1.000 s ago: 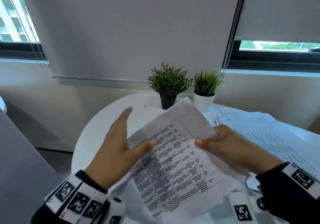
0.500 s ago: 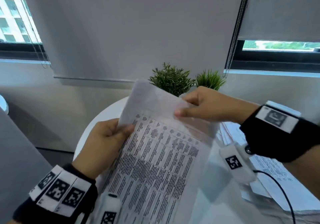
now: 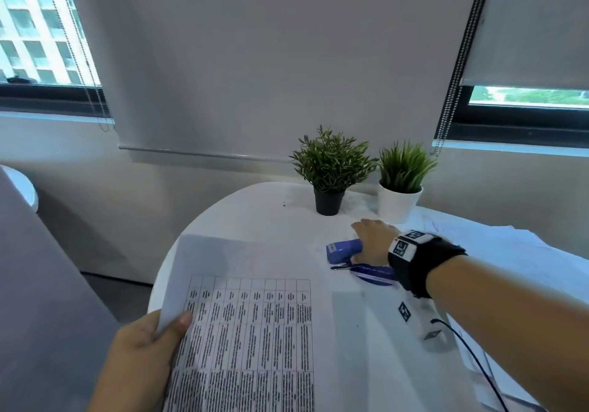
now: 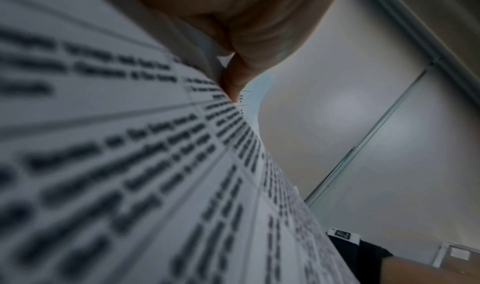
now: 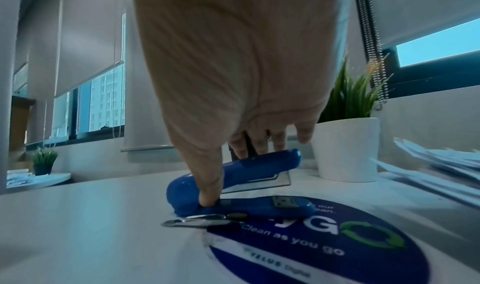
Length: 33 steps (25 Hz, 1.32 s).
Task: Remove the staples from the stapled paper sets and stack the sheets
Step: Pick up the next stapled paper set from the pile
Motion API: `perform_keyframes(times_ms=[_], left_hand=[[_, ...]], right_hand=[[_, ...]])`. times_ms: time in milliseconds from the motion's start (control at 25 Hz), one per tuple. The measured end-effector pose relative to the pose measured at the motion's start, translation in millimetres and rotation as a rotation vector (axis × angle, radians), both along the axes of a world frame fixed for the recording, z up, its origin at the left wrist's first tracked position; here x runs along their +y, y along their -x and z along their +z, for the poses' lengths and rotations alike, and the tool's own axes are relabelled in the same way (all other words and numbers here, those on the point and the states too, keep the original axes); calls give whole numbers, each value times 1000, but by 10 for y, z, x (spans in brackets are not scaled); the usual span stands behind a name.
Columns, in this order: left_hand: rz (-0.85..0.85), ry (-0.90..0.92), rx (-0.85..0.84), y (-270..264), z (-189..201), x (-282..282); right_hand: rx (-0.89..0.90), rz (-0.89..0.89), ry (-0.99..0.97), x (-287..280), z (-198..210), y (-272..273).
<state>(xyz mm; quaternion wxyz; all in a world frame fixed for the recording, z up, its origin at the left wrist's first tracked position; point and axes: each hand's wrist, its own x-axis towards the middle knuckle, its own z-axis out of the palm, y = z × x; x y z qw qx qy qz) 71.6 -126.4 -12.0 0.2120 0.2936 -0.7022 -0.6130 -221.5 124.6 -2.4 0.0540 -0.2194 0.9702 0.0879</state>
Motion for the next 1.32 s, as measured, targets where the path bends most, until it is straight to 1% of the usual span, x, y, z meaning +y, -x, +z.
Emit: perform_keyframes(times_ms=[120,240,320,400,440,480,600,640,680,760,840,960,1040,1160,1320], left_hand=[[-14,-9,2,-16,-46,42],[-26,-37,-6,-12,-73,81],[-42,-75,6,-7,-95,104],[-62,-95,27,26,-140,120],[-74,-98,33,16,-174,112],[-105,-97,33,52,-200,132],[-144,-86,29,95,-239,166],[-153,-90,33,114,-239,191],[-161,-100,41,140,-241,218],[-185,-107,74,200,-256,281],[-217,-90,99,253,-256,358],[-245,-55,135,312,-230,476],[-264,-11,152,318,-189,565],[-295,22,189,321,-167,632],[-291,82,194,351,-190,645]], right_hand=[[-90,43,-50,-163,-86,101],[-108,55,-99,-231,-99,150],[-128,30,-71,-243,-112,141],[-137,-18,40,-181,-65,82],[-129,-47,167,-173,-52,54],[-130,-100,382,-118,1,36],[-263,-275,1304,-166,346,-167],[-247,-331,1536,-208,492,-248],[-214,-355,1720,-269,653,-361],[-188,-314,2018,-432,886,-641],[-197,-245,2215,-599,983,-977],[-191,-140,2336,-859,958,-1370],[-192,-141,2365,-958,881,-1470],[-219,-158,2348,-1029,812,-1493],[-284,-147,2295,-1067,796,-1527]])
